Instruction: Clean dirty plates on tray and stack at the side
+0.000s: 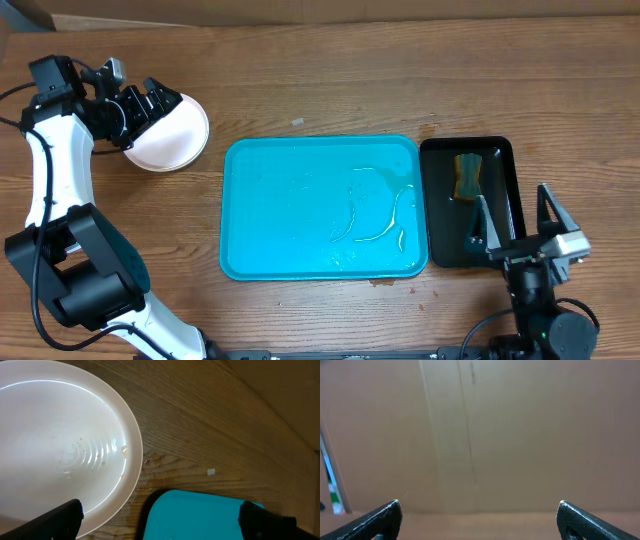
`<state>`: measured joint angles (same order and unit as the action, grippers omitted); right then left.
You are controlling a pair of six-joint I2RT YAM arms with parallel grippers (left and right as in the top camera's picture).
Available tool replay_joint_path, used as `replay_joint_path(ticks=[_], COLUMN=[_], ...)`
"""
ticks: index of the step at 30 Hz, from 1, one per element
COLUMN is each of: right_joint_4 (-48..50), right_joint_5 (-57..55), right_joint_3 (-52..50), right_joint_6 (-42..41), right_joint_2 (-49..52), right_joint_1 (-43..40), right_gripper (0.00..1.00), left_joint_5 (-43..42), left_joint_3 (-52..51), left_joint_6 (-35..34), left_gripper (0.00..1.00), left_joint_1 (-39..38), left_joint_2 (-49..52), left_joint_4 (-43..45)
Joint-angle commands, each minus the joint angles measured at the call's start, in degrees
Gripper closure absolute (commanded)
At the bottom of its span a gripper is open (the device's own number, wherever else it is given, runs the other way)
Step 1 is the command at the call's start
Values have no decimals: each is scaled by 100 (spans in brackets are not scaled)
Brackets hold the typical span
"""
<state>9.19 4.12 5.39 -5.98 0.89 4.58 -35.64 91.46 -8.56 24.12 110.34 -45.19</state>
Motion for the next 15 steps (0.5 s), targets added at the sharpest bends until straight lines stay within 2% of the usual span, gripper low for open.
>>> replay_joint_path(ticks=[1, 9, 15], right_joint_4=[-59, -1377, -1379], right_joint_5=[-24, -109, -107], right_joint_3=[-234, -494, -494], right_joint_6=[31, 46, -17], right_joint_2=[-72, -72, -74], right_joint_1=[-22, -15, -15], right_gripper=[0, 0, 0], left_joint_5=[-118, -118, -118], left_joint_3=[94, 94, 94], left_joint_6=[42, 42, 42], left_gripper=[0, 0, 0], left_joint_1=[13, 13, 13], left_joint_2=[-105, -105, -105], left_joint_4=[2, 2, 2])
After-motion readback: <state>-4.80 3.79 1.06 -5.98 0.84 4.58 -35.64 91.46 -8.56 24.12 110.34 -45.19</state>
